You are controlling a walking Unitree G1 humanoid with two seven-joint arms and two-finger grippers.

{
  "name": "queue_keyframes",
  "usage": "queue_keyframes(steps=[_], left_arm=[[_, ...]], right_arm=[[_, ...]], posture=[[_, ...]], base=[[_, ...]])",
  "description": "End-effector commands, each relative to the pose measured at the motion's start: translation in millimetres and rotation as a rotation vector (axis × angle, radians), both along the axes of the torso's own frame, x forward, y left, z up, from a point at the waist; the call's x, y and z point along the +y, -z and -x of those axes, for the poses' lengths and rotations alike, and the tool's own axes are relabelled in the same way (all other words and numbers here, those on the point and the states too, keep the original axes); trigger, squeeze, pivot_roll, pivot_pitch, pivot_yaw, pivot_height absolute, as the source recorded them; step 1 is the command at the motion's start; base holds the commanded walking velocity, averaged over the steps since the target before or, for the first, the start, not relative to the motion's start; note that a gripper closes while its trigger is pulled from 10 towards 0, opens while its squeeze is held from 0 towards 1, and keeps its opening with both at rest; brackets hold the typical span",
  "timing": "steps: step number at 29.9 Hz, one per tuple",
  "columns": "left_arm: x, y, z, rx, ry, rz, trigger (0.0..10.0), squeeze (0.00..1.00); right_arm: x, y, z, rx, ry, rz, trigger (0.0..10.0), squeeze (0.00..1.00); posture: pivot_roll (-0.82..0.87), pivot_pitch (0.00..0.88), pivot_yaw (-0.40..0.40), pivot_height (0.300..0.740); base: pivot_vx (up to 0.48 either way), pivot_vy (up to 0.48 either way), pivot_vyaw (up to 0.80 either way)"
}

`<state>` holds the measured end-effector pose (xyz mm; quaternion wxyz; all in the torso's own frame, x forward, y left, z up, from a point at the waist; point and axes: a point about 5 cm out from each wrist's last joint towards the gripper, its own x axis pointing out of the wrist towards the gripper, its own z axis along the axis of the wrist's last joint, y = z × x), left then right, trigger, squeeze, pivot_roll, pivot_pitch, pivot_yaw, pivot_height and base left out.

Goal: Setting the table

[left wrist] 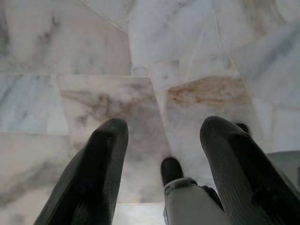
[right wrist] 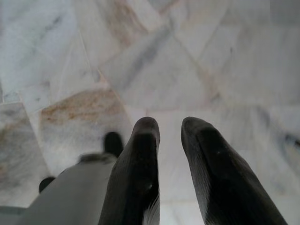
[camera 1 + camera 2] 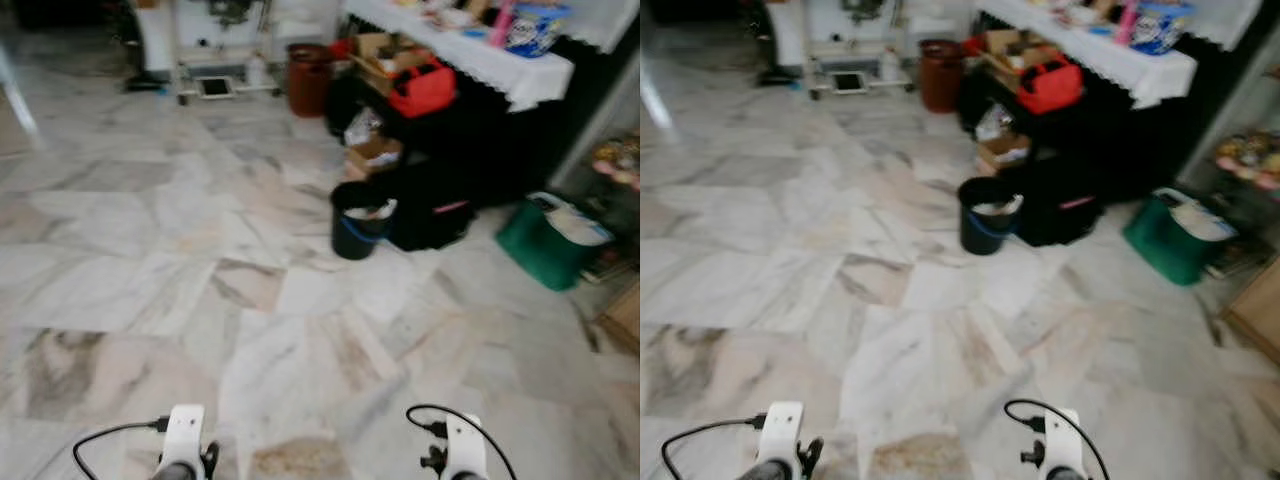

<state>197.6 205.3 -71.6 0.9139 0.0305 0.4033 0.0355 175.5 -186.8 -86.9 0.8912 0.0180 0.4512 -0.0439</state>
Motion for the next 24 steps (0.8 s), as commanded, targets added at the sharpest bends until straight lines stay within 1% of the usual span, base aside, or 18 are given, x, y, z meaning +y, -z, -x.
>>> queue_keyframes(steps=[1, 13, 24], left_arm=[[-3.6, 1.1, 0.6, 0.008, 0.022, -0.004, 10.0, 0.0], [-5.8, 2.3, 2.2, 0.016, 0.036, 0.003, 10.0, 0.0], [-5.8, 2.4, 2.3, 0.019, 0.05, -0.001, 10.0, 0.0]], right_arm=[[-2.9, -0.6, -0.8, 0.002, -0.002, 0.008, 10.0, 0.0], [-4.4, -1.0, -1.3, 0.003, -0.002, 0.01, 10.0, 0.0], [-3.0, -0.5, -0.8, 0.006, 0.001, 0.005, 10.0, 0.0]], posture=[[-0.02, 0.072, -0.048, 0.74], [-0.02, 0.073, -0.053, 0.74], [-0.02, 0.074, -0.041, 0.74]], base=[[0.0, 0.0, -0.66], [0.0, 0.0, -0.66], [0.0, 0.0, -0.66]])
